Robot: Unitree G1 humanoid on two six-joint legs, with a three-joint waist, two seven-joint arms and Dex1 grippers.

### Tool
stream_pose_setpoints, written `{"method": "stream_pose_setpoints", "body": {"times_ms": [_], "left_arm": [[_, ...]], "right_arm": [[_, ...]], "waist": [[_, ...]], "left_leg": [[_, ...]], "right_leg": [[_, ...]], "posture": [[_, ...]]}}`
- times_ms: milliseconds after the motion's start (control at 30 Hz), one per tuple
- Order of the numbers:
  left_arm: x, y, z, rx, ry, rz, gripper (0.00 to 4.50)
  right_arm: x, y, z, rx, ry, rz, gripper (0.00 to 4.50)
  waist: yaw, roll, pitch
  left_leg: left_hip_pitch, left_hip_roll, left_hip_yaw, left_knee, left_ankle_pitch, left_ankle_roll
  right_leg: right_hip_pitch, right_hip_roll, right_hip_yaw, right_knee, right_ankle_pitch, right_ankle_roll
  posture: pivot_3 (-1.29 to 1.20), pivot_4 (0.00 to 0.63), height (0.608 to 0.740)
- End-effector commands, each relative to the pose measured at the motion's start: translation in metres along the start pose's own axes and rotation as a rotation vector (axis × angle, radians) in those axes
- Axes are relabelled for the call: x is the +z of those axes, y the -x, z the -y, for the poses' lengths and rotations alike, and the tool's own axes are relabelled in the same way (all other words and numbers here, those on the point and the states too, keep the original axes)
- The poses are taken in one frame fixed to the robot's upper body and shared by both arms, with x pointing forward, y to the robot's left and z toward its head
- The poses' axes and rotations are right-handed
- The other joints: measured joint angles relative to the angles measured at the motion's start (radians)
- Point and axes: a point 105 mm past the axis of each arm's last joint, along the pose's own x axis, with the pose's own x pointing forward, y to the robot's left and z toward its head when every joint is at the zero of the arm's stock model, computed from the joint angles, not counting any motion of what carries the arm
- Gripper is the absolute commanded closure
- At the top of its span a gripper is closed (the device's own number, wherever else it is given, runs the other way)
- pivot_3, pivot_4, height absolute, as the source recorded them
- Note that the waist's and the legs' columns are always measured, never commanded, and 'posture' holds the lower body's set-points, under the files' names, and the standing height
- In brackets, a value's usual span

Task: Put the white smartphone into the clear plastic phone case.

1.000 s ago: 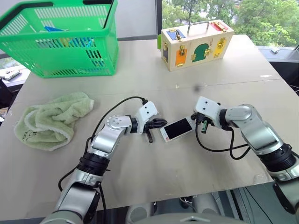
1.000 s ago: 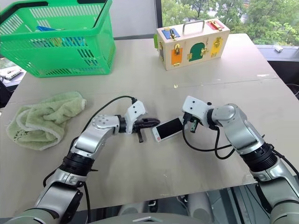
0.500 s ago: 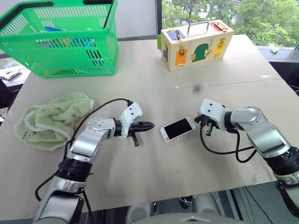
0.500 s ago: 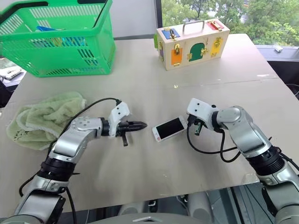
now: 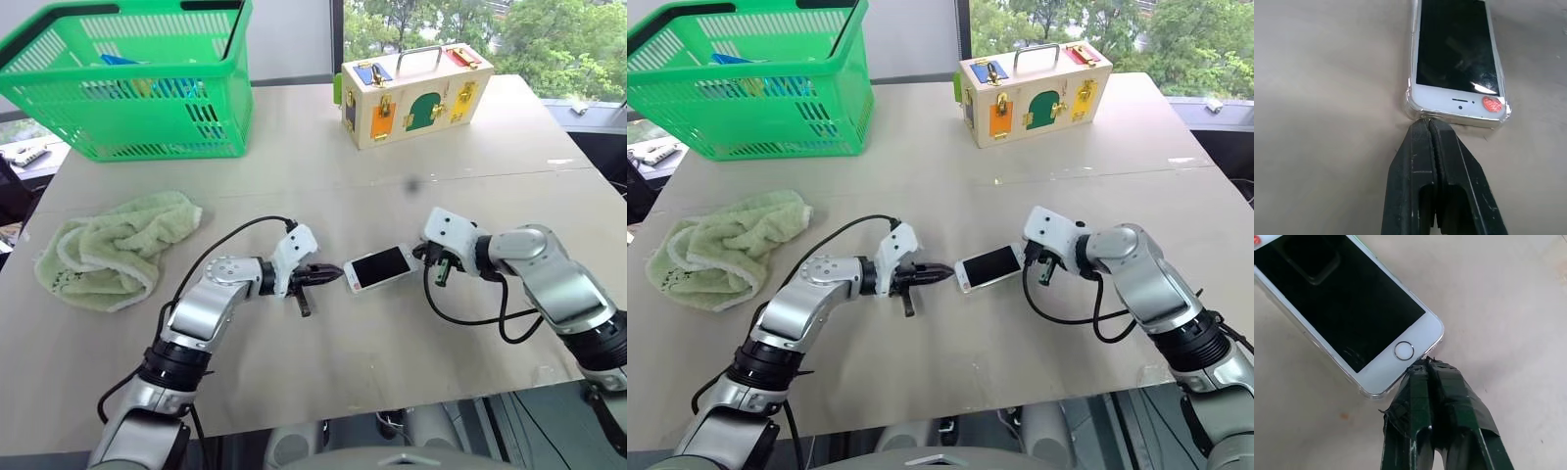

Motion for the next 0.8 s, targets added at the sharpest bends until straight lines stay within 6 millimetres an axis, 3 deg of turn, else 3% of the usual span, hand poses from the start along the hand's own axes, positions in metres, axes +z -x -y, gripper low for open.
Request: {"method": "stream_pose_setpoints", "body": {"times_ms": [33, 200, 333, 400, 533, 633, 800], "left_arm": [[0.014, -0.010, -0.005, 0.011, -0.058, 0.033, 4.46], [0.014, -0.014, -0.012, 0.012, -0.083, 0.029, 4.46], [0.014, -0.004, -0.018, 0.036, -0.090, 0.049, 4.46], [0.024, 0.006, -0.018, 0.029, -0.070, 0.121, 4.46], [0.044, 0.017, 0.001, -0.097, -0.054, 0.202, 4.46], [0.045, 0.007, 0.011, -0.135, -0.047, 0.190, 4.46], [0.032, -0.022, 0.010, -0.107, -0.054, 0.103, 4.46]], "right_arm": [[0.020, 0.005, -0.011, 0.050, 0.038, 0.078, 4.50], [0.017, 0.008, -0.010, 0.040, 0.033, 0.068, 4.50], [0.012, 0.014, -0.007, -0.001, 0.006, 0.059, 4.50], [0.010, 0.024, -0.003, -0.034, -0.024, 0.067, 4.50], [0.014, 0.046, -0.001, -0.074, -0.081, 0.121, 4.50], [0.020, 0.051, -0.003, -0.080, -0.123, 0.170, 4.50], [0.028, 0.039, -0.006, -0.052, -0.157, 0.208, 4.50]], "waist": [[0.000, 0.000, 0.000], [-0.003, 0.000, 0.000], [-0.004, 0.000, 0.000], [-0.004, 0.000, 0.000], [-0.005, 0.000, 0.000], [-0.004, 0.000, 0.000], [-0.004, -0.001, 0.000]], "left_leg": [[0.000, 0.000, 0.000, 0.001, 0.000, 0.000], [0.000, 0.000, 0.000, 0.002, 0.000, 0.000], [0.000, 0.001, 0.000, 0.002, 0.000, 0.000], [0.000, 0.001, 0.001, 0.001, 0.000, 0.000], [-0.001, 0.001, 0.001, 0.001, 0.000, 0.000], [-0.001, 0.001, 0.002, 0.001, 0.000, 0.000], [0.000, 0.001, 0.001, 0.002, 0.000, 0.000]], "right_leg": [[0.000, 0.000, 0.000, 0.000, 0.000, 0.000], [0.000, 0.002, 0.003, 0.000, 0.001, -0.002], [0.000, 0.003, 0.004, 0.000, 0.002, -0.001], [-0.001, 0.003, 0.004, 0.000, 0.003, 0.000], [-0.001, 0.003, 0.005, -0.001, 0.003, 0.001], [-0.001, 0.003, 0.005, -0.001, 0.002, 0.000], [-0.001, 0.004, 0.006, -0.001, 0.002, 0.000]], "posture": [[0.00, 0.150, 0.740], [0.00, 0.150, 0.740], [0.00, 0.150, 0.740], [0.00, 0.150, 0.740], [0.00, 0.150, 0.740], [0.00, 0.150, 0.740], [0.00, 0.150, 0.740]]}}
